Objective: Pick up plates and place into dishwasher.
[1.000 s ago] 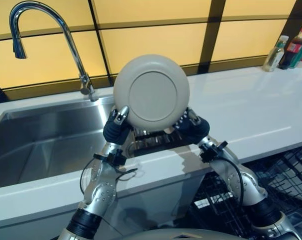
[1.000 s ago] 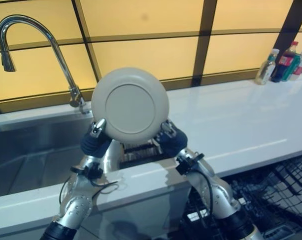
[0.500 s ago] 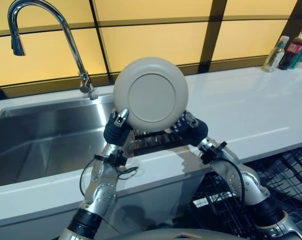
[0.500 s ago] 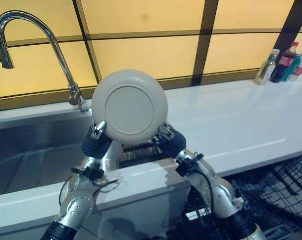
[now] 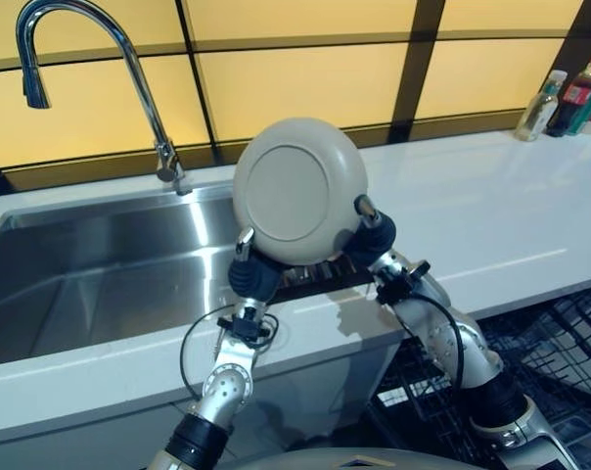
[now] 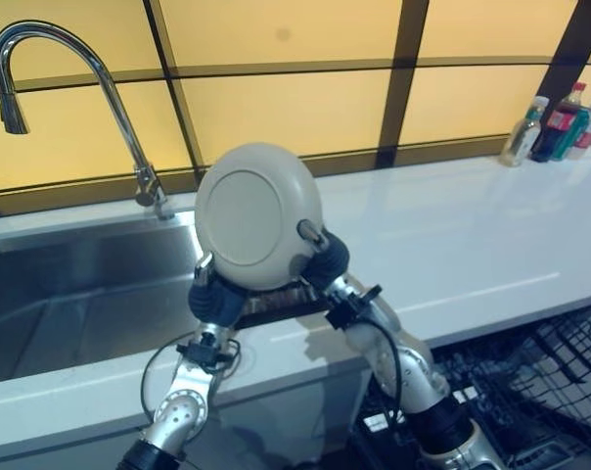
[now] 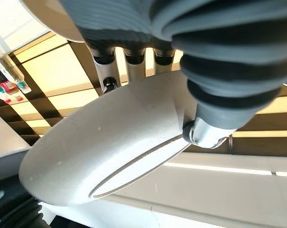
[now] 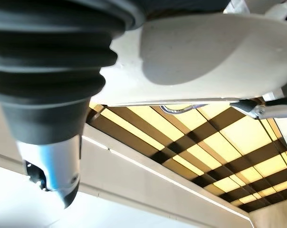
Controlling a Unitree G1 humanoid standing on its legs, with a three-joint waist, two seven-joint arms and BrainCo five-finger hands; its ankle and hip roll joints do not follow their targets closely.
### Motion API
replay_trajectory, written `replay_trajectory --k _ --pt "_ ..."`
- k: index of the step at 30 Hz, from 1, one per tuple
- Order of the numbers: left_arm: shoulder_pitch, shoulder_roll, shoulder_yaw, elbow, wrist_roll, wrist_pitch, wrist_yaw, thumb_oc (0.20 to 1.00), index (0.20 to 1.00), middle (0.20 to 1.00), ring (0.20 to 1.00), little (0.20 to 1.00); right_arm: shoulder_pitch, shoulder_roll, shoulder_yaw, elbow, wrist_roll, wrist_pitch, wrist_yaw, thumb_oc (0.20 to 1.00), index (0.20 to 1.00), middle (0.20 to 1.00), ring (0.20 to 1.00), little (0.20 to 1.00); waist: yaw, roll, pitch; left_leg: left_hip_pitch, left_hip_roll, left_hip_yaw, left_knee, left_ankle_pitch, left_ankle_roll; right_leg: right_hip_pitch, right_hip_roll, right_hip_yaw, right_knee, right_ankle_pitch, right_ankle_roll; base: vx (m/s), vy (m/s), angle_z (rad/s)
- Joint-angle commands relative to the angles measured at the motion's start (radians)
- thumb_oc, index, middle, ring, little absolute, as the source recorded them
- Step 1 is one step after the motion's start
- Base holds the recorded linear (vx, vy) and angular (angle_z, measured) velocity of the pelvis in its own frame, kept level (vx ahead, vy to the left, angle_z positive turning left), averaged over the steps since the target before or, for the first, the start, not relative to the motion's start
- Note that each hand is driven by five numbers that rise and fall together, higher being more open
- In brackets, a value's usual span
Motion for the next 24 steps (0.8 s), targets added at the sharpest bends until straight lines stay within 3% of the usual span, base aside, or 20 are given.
replay_trajectory --k 1,6,7,8,9,24 --pt "-0.047 0.023 -0.052 -0.017 0.079 -0.015 -0.001 0.200 0.200 0.200 0.200 0.200 -0.088 0.050 0.018 -0.070 0.044 -0.024 0.018 1.000 1.000 1.000 1.000 1.000 -0.008 -0.026 -0.004 -0.081 -0.019 -0.065 0.020 -0.024 0.074 0.009 -0.011 -0.017 0.076 -0.099 0.020 0.00 0.000 0.00" --pt "-0.053 0.038 -0.029 -0.013 0.118 -0.032 0.054 0.200 0.200 0.200 0.200 0.200 -0.084 0.023 0.002 -0.067 -0.001 -0.005 0.026 1.000 1.000 1.000 1.000 1.000 -0.011 -0.026 -0.006 -0.079 -0.018 -0.064 0.020 -0.022 0.074 0.008 -0.010 -0.016 0.078 -0.099 0.021 0.00 0.000 0.00" --pt "-0.054 0.040 -0.024 -0.015 0.127 -0.036 0.065 0.200 0.200 0.200 0.200 0.200 -0.085 0.017 -0.003 -0.067 -0.016 -0.005 0.030 0.909 0.909 0.909 0.909 0.909 -0.010 -0.027 -0.006 -0.079 -0.019 -0.065 0.021 -0.022 0.075 0.009 -0.010 -0.015 0.077 -0.098 0.021 0.00 0.000 0.00" --pt "-0.054 0.041 -0.021 -0.015 0.130 -0.037 0.071 0.200 0.200 0.200 0.200 0.200 -0.086 0.014 -0.006 -0.066 -0.025 -0.006 0.031 0.595 0.595 0.595 0.595 0.595 -0.010 -0.027 -0.006 -0.079 -0.019 -0.066 0.021 -0.022 0.075 0.009 -0.010 -0.015 0.077 -0.098 0.020 0.00 0.000 0.00" --pt "-0.057 0.043 -0.011 -0.017 0.139 -0.040 0.080 0.200 0.200 0.200 0.200 0.200 -0.087 0.004 -0.012 -0.069 -0.044 -0.002 0.042 0.200 0.200 0.200 0.200 0.200 -0.010 -0.028 -0.006 -0.080 -0.019 -0.066 0.020 -0.022 0.075 0.008 -0.009 -0.015 0.077 -0.097 0.021 0.00 0.000 0.00" --pt "-0.070 0.058 0.013 -0.028 0.189 -0.028 0.087 0.200 0.200 0.200 0.200 0.200 -0.103 -0.037 -0.023 -0.059 -0.094 0.044 0.140 0.200 0.200 0.200 0.200 0.200 -0.007 -0.031 -0.007 -0.079 -0.016 -0.072 0.020 -0.021 0.072 0.011 -0.008 -0.019 0.076 -0.098 0.018 0.00 0.000 0.00"
